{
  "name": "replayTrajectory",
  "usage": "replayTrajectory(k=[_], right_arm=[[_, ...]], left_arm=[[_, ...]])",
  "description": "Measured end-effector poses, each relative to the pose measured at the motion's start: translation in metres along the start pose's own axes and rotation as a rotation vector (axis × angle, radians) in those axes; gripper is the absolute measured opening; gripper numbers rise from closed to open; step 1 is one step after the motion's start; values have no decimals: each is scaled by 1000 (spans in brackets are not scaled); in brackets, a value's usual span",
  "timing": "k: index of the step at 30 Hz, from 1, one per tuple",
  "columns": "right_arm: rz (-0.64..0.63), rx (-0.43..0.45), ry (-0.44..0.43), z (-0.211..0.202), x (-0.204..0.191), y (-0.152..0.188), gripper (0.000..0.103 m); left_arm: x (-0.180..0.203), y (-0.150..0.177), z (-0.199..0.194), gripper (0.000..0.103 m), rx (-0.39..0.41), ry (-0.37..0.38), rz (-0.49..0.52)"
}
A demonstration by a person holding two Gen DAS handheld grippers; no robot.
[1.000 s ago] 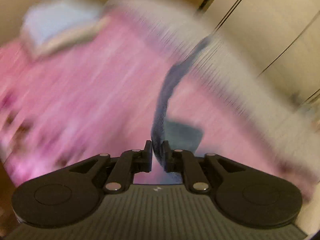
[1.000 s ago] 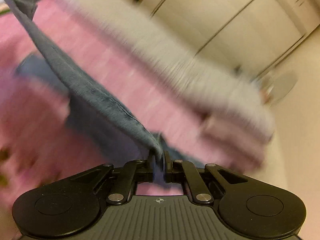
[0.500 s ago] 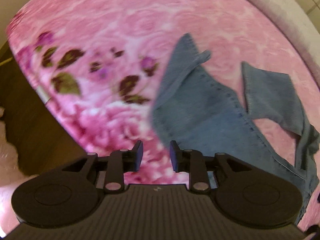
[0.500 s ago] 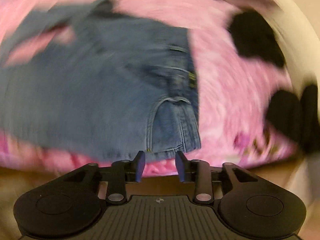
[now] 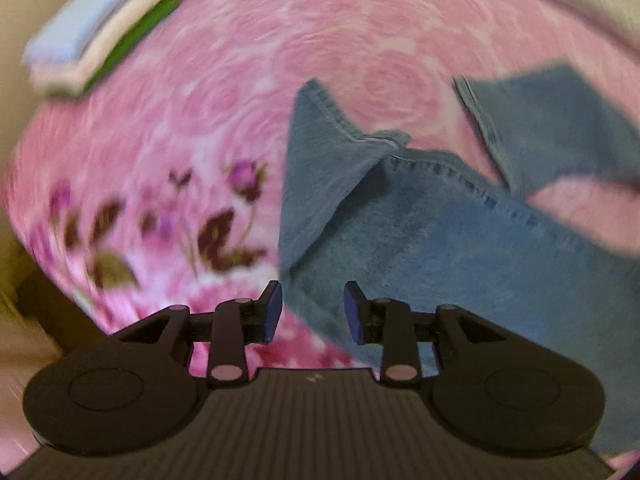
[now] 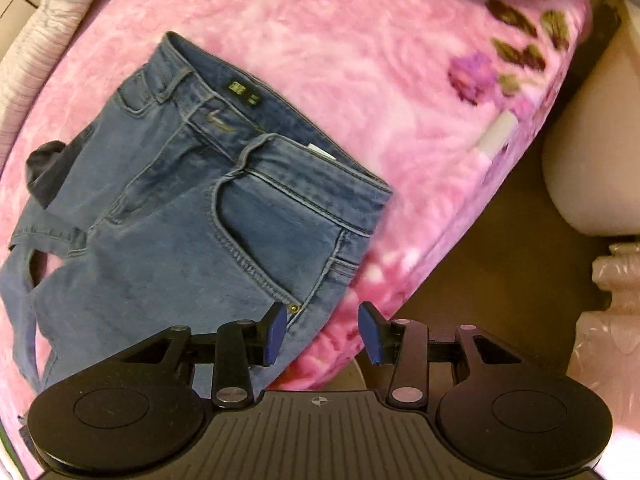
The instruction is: Fold clothes
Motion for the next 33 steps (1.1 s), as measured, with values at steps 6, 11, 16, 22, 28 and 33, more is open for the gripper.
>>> replayTrajectory(k=[6, 11, 16, 22, 28, 33], right_arm=[[-56, 42, -11, 10, -4, -3, 44], [-54, 50, 28, 22, -8, -2, 44], [-44, 94, 31, 19, -22, -10, 44], [-121, 146, 22, 15, -52, -46, 44], [-240, 166, -10, 20, -79, -83, 44], [-226, 139, -86, 28, -95, -110, 44]], left_arm=[[18, -19, 47, 35, 67, -112, 202], [-40, -27, 49, 3, 90, -130, -44], [-122, -6, 37, 10, 48, -157, -324], [-168, 37, 39, 24, -105, -341, -438], [-91, -8, 2, 31, 35, -51, -350], [-2, -68, 9, 38, 72, 175, -169]])
Point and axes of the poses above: each gripper's, at about its wrist camera, not at the fingertips, and z roughly the way its jaws point, x to its right, y to its underside, the point moved 5 cm from there along z, roughly the way its jaws point, and after that the axes turned 5 degrees about x, right-handed, at the moved point
